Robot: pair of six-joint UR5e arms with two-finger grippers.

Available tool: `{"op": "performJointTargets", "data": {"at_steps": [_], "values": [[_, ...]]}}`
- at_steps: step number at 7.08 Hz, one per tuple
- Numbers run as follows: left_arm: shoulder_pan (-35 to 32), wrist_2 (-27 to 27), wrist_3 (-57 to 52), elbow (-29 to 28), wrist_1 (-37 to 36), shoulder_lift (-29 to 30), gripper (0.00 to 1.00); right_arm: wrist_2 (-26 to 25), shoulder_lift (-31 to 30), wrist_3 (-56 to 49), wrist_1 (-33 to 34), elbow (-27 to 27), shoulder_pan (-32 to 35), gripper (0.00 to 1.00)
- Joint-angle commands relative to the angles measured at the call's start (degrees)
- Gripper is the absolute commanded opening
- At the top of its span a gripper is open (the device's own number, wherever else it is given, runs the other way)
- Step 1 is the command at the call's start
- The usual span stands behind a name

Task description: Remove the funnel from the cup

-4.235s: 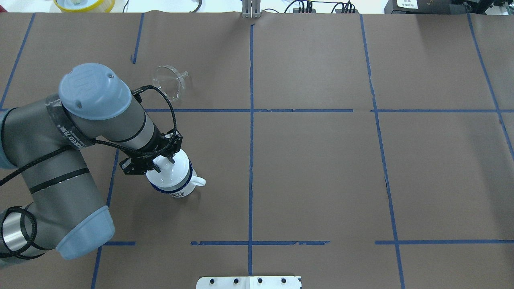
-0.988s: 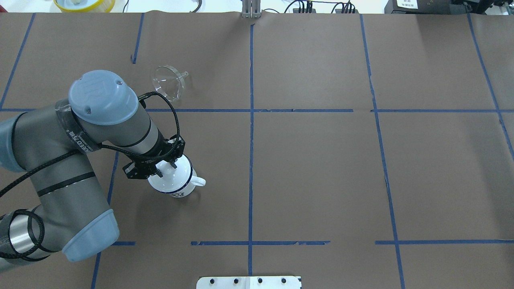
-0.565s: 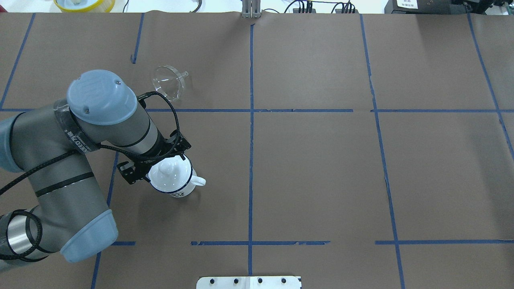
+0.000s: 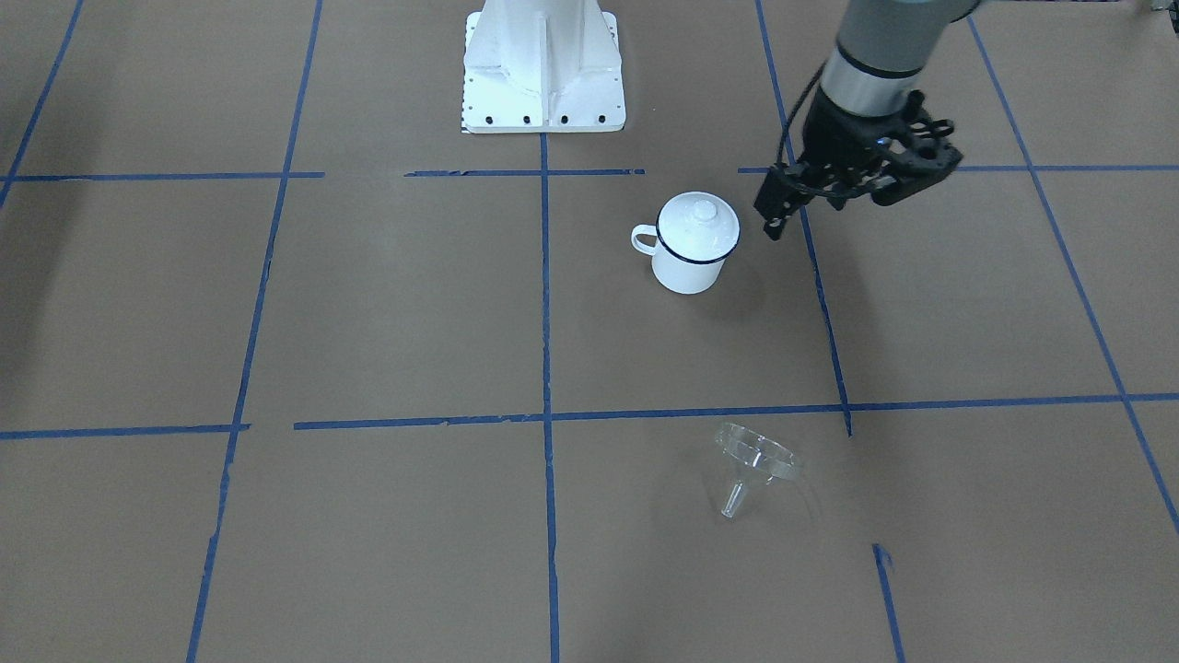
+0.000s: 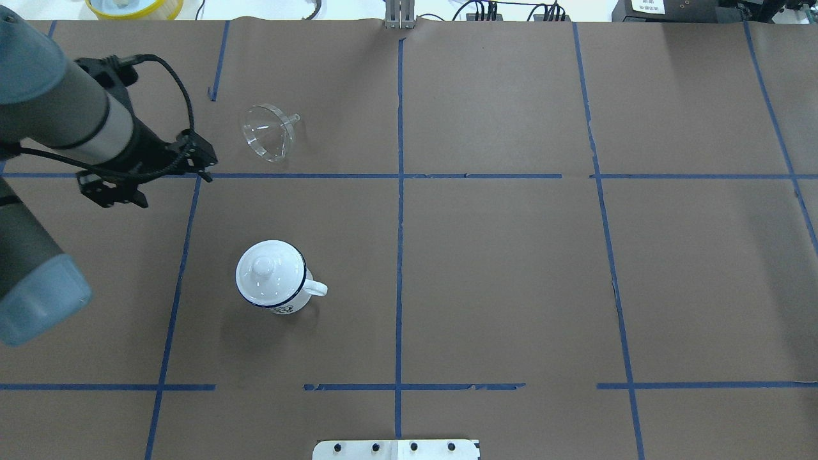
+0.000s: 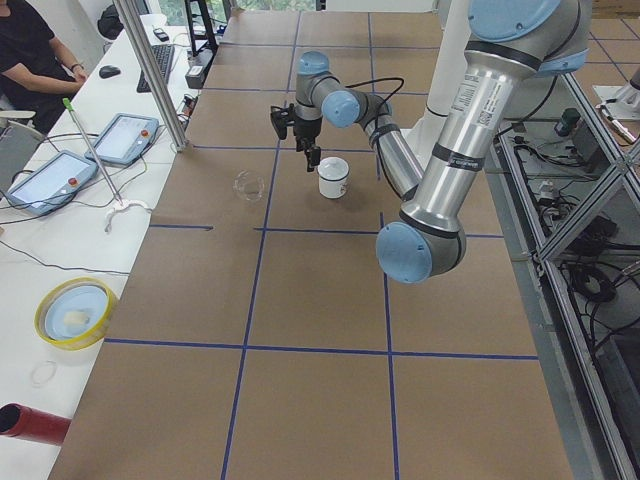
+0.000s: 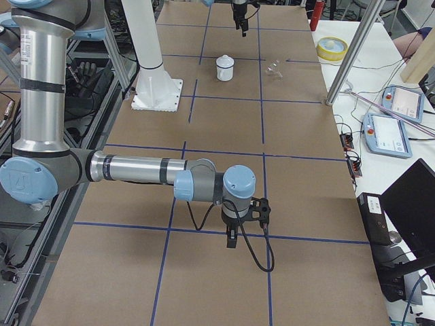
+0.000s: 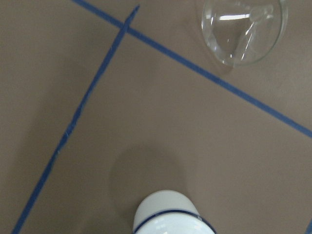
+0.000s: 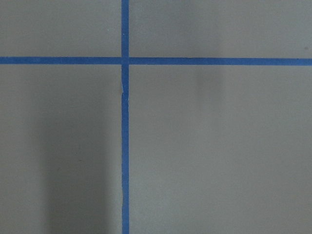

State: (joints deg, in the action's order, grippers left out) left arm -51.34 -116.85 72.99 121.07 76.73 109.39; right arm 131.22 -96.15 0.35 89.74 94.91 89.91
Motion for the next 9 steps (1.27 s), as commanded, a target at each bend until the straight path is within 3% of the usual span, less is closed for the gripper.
{"op": "performJointTargets", "data": {"at_steps": [1,2,3,5,6,9], "values": [[-17.5,-7.0,-28.2,-0.1,0.4,-10.2,1.00,0.0,0.0,0.0,0.0,0.0,0.0,1.00],[-24.7,-7.3,-45.9,-2.2,0.5,-16.4,1.00,0.0,0.0,0.0,0.0,0.0,0.0,1.00],[-33.1,-7.3,-59.7,-6.6,0.6,-18.7,1.00,0.0,0.0,0.0,0.0,-0.1,0.0,1.00],[-44.9,-14.0,-82.4,-17.8,1.7,-22.7,1.00,0.0,0.0,0.0,0.0,-0.1,0.0,1.00],[-47.3,-14.1,-84.8,-21.1,3.1,-23.2,1.00,0.0,0.0,0.0,0.0,-0.1,0.0,1.00],[-47.3,-14.3,-85.3,-21.4,7.6,-24.6,1.00,0.0,0.0,0.0,0.0,0.0,0.0,1.00]]}}
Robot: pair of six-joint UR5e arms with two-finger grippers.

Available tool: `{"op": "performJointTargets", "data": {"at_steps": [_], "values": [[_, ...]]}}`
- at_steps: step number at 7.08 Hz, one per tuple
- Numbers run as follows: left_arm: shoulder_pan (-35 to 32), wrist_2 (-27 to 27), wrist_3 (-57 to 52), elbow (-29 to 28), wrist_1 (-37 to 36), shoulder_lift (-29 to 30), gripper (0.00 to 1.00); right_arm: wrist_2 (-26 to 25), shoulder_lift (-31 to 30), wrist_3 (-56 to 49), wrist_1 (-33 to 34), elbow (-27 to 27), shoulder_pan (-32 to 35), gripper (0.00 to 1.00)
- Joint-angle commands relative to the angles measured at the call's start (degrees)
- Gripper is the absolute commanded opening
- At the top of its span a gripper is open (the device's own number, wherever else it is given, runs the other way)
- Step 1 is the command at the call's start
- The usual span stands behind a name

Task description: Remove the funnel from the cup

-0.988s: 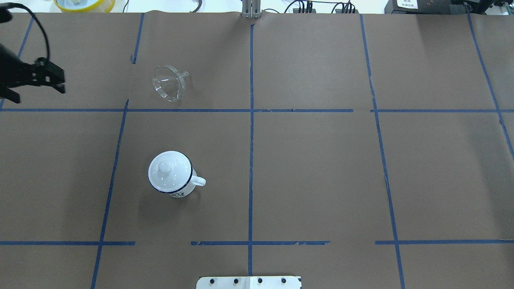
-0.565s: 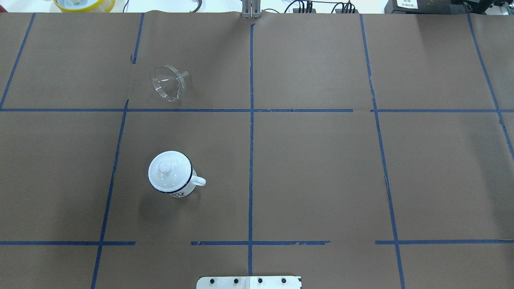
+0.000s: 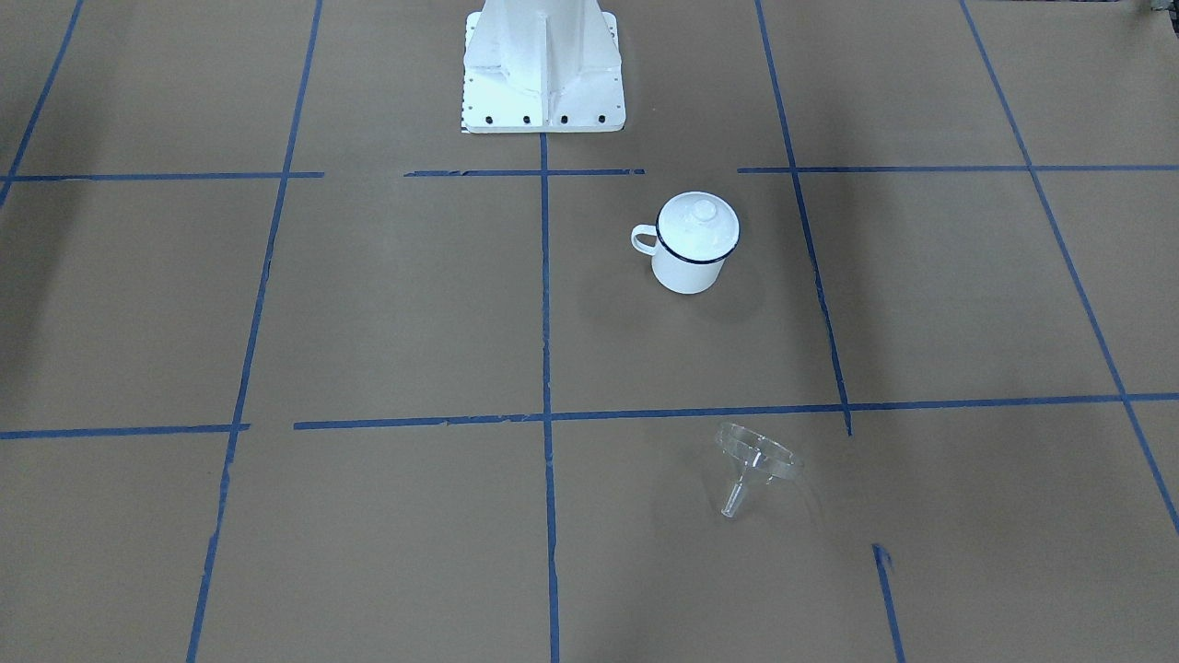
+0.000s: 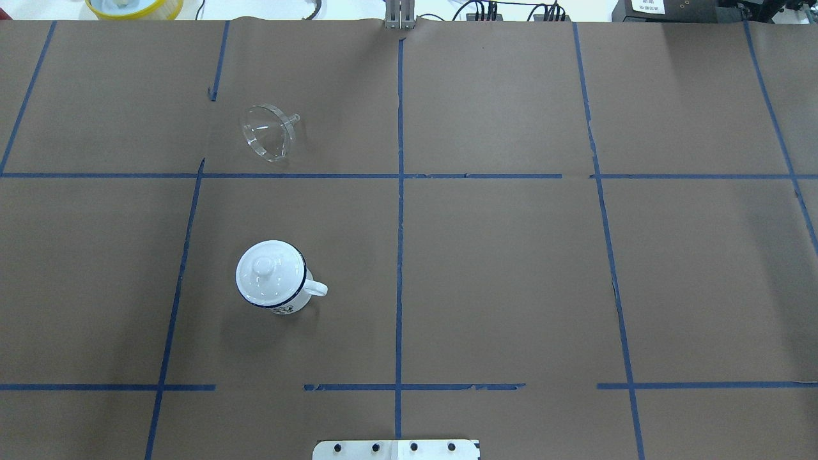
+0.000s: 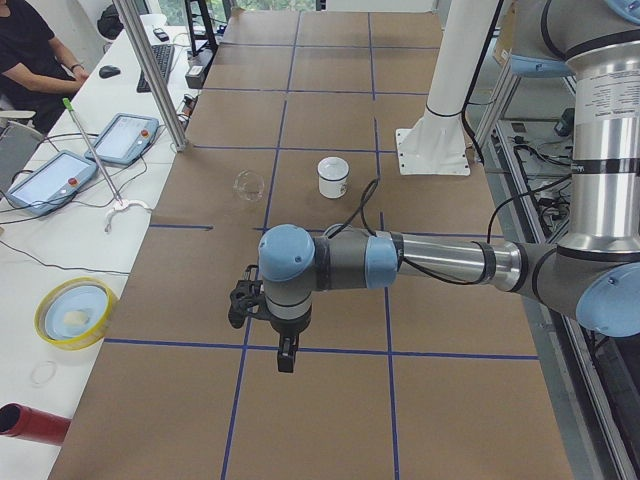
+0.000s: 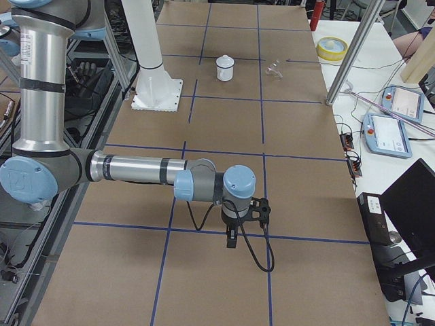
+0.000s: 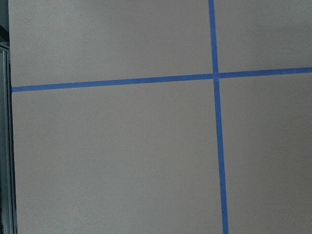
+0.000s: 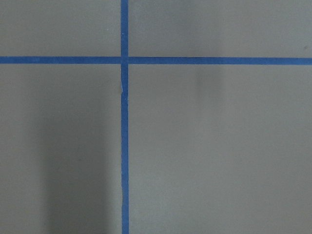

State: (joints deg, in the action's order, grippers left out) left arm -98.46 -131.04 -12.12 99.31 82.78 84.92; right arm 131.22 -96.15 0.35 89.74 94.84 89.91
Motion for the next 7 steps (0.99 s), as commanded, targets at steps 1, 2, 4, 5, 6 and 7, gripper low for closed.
{"op": "performJointTargets", "data": {"at_steps": [1,2,4,5,6,7], "values": [[-0.1,-0.3,0.4,-0.2,3.9,0.1,1.00,0.0,0.0,0.0,0.0,0.0,0.0,1.00],[0.0,-0.9,2.3,-0.6,6.9,0.1,1.00,0.0,0.0,0.0,0.0,0.0,0.0,1.00],[0.5,-4.7,4.3,-3.5,9.9,0.1,1.00,0.0,0.0,0.0,0.0,0.0,0.0,1.00],[2.1,-5.0,6.1,-3.7,10.0,0.1,1.00,0.0,0.0,0.0,0.0,0.0,0.0,1.00],[2.7,-5.0,9.7,-3.6,10.1,0.2,1.00,0.0,0.0,0.0,0.0,0.1,0.0,1.00],[3.7,-4.3,9.7,-3.3,9.8,0.2,1.00,0.0,0.0,0.0,0.0,0.1,0.0,1.00]]}}
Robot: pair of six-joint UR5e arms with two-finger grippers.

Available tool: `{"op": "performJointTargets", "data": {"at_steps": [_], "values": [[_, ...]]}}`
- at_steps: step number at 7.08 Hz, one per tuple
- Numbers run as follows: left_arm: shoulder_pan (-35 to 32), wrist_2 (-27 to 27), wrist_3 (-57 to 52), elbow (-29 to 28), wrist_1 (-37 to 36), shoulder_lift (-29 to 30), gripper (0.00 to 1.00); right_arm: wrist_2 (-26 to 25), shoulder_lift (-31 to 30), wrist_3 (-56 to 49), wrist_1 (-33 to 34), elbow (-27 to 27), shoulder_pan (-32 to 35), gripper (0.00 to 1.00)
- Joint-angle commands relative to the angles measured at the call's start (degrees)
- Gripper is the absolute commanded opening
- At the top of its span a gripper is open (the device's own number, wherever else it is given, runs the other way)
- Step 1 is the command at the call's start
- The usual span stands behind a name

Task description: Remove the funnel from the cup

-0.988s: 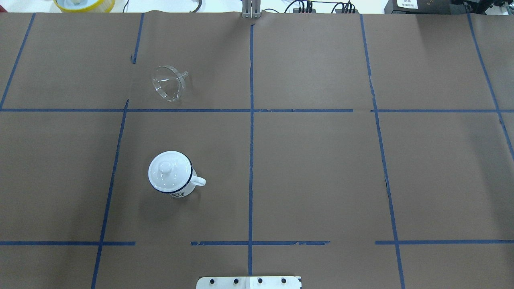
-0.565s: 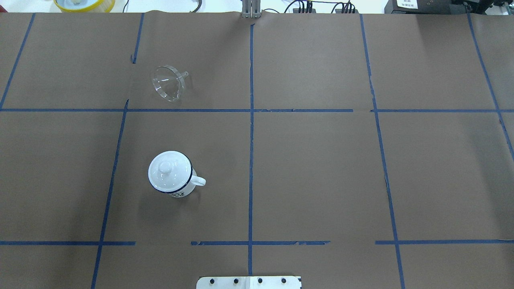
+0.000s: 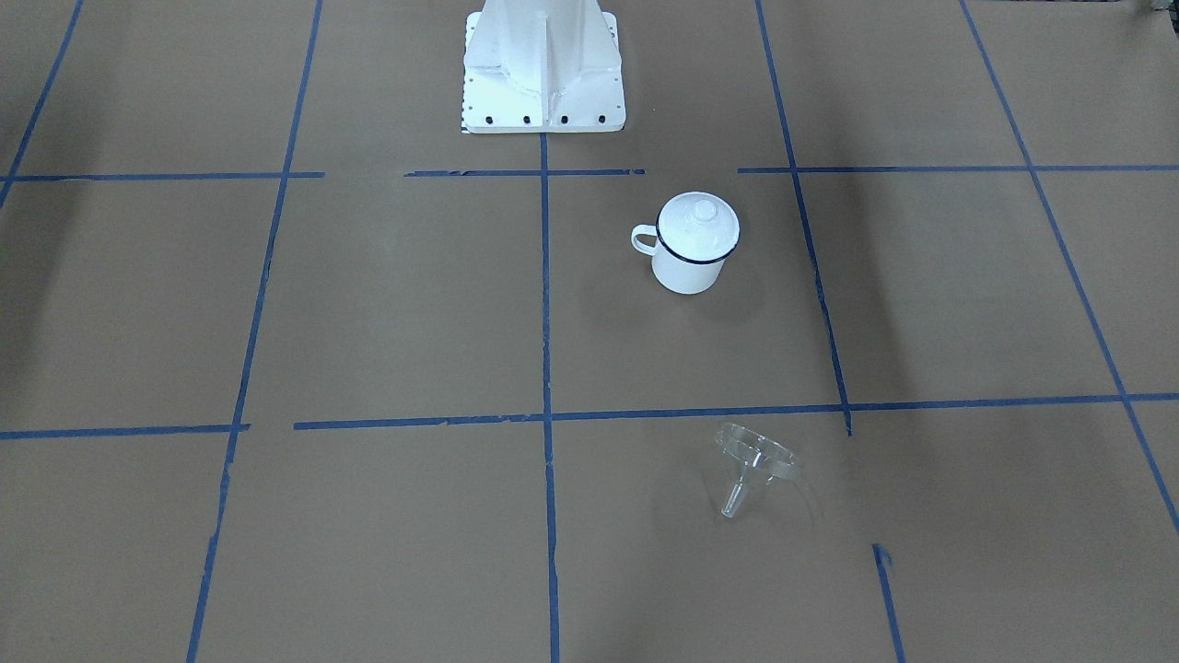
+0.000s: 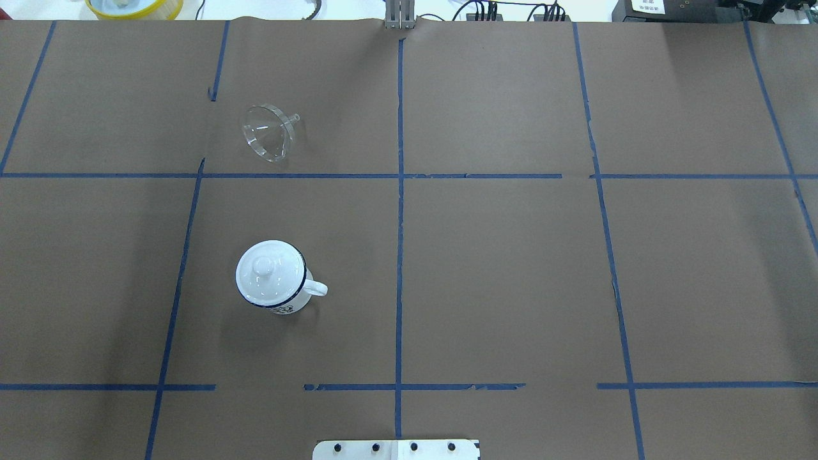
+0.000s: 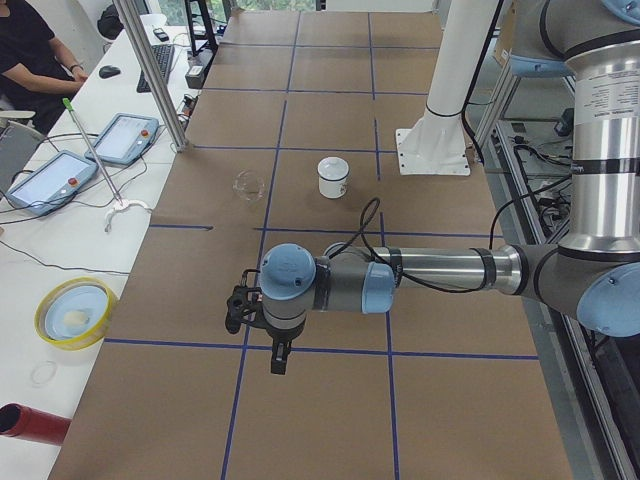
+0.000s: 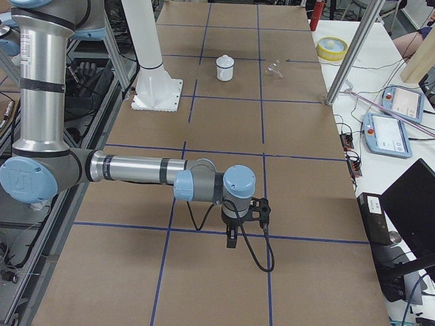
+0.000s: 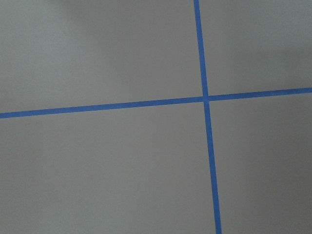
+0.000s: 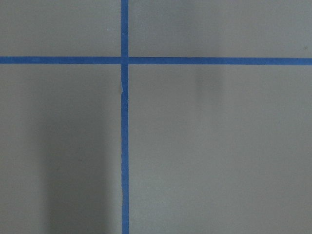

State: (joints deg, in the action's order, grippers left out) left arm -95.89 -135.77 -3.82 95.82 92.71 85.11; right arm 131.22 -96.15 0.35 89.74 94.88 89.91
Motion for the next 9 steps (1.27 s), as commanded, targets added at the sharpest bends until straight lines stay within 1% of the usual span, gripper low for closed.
{"op": "performJointTargets", "data": {"at_steps": [1,3,5,7,9], "values": [[1.1,0.5,1.3,0.6,-0.2,-0.3,1.00,0.0,0.0,0.0,0.0,0.0,0.0,1.00],[1.1,0.5,1.3,2.3,-0.2,-1.5,1.00,0.0,0.0,0.0,0.0,0.0,0.0,1.00],[1.0,0.1,1.8,2.9,-1.1,-1.4,1.00,0.0,0.0,0.0,0.0,0.0,0.0,1.00],[1.1,0.3,1.3,3.1,-5.8,-1.1,1.00,0.0,0.0,0.0,0.0,0.0,0.0,1.00],[1.1,0.4,1.3,3.2,-6.7,-1.5,1.00,0.0,0.0,0.0,0.0,0.0,0.0,1.00]]}}
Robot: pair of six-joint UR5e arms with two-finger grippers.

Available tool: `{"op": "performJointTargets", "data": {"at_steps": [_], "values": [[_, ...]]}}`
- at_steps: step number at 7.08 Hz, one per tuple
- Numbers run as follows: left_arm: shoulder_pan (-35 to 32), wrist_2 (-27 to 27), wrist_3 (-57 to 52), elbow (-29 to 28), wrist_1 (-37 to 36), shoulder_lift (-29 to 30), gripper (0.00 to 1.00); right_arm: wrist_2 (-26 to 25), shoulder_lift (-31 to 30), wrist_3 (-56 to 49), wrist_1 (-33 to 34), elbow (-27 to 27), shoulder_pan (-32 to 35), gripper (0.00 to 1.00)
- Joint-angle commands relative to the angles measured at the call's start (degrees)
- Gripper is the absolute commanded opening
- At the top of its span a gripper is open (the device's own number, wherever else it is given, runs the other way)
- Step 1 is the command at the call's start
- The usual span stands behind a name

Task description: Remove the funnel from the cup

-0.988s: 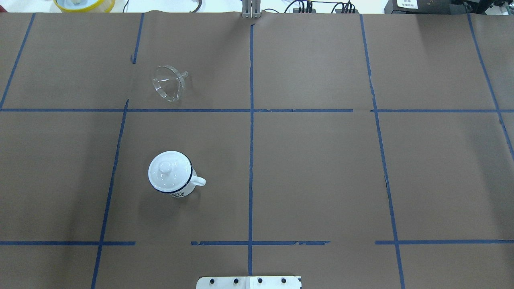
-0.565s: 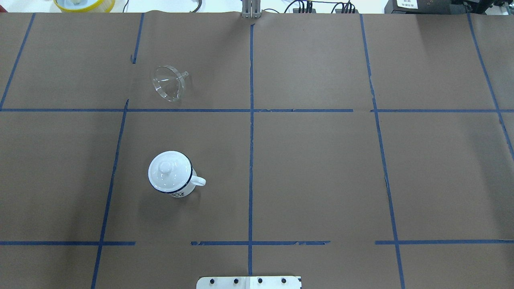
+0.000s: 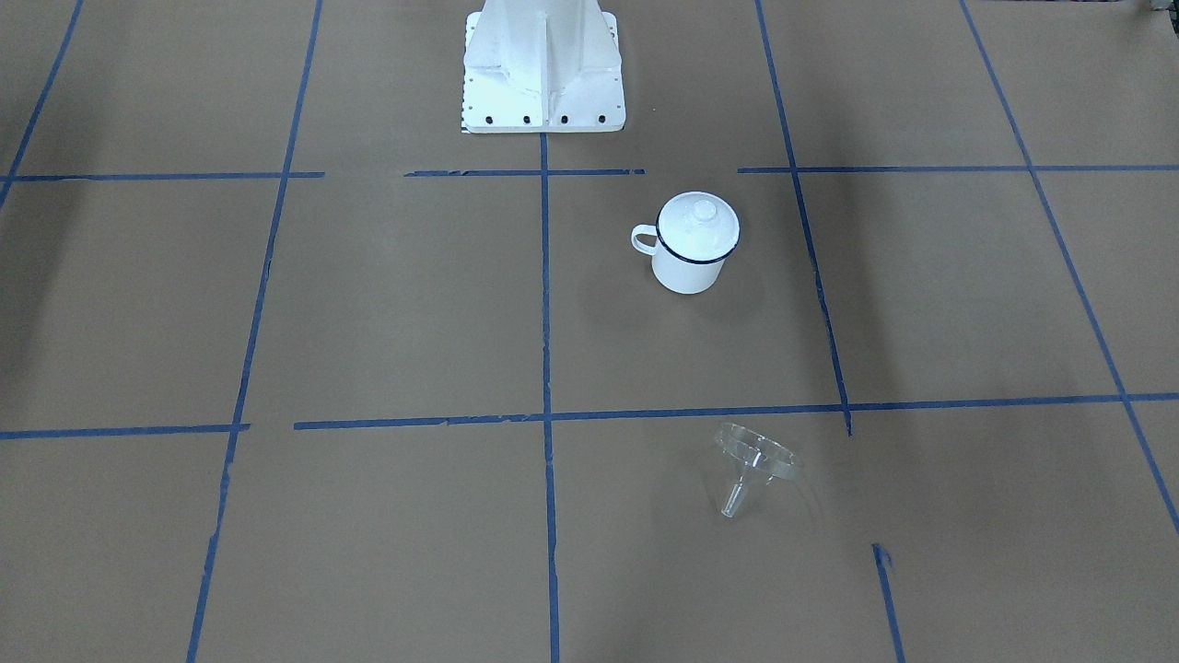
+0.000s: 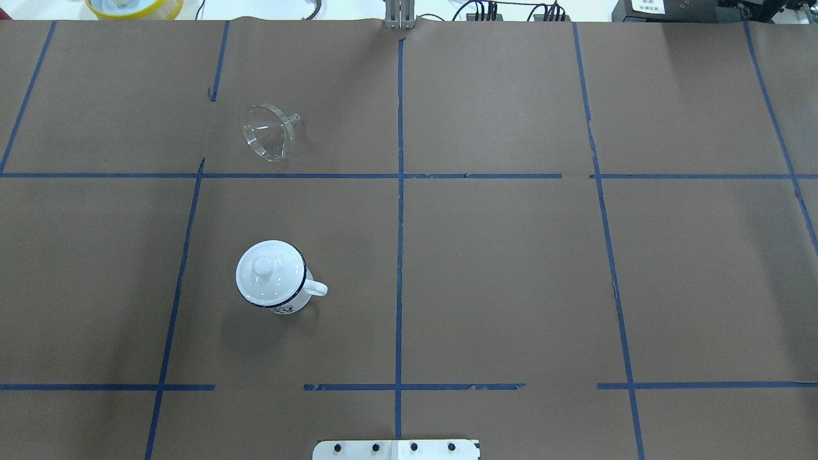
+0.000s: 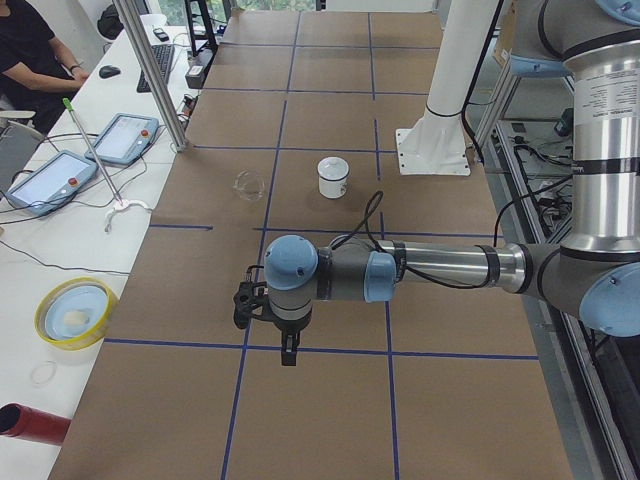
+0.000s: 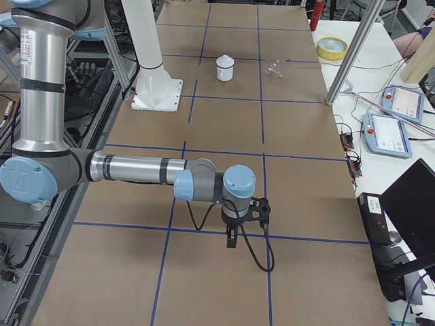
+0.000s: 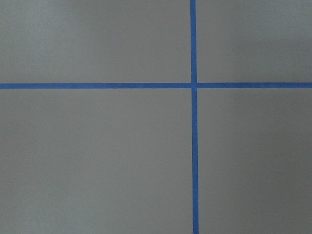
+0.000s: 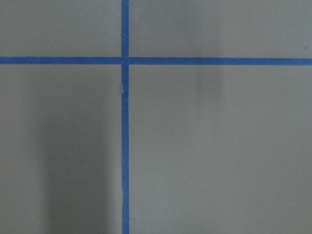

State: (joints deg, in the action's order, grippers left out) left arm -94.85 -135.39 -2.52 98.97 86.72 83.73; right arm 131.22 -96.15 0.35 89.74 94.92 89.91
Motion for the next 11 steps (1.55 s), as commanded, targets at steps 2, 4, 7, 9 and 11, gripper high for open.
{"op": "performJointTargets", "data": {"at_steps": [2,4,7,9,11], "values": [[0.2,0.1,-0.7,0.2,-3.1,-0.1,1.00,0.0,0.0,0.0,0.0,0.0,0.0,1.00],[0.2,0.1,-3.8,0.2,-3.1,0.2,1.00,0.0,0.0,0.0,0.0,0.0,0.0,1.00],[0.2,-0.2,-3.8,0.9,-3.2,0.5,1.00,0.0,0.0,0.0,0.0,0.0,0.0,1.00],[0.2,-0.2,-3.8,0.3,-3.3,0.1,1.00,0.0,0.0,0.0,0.0,0.0,0.0,1.00],[0.2,-0.4,-3.8,0.0,-3.3,0.2,1.00,0.0,0.0,0.0,0.0,0.0,0.0,1.00]]}}
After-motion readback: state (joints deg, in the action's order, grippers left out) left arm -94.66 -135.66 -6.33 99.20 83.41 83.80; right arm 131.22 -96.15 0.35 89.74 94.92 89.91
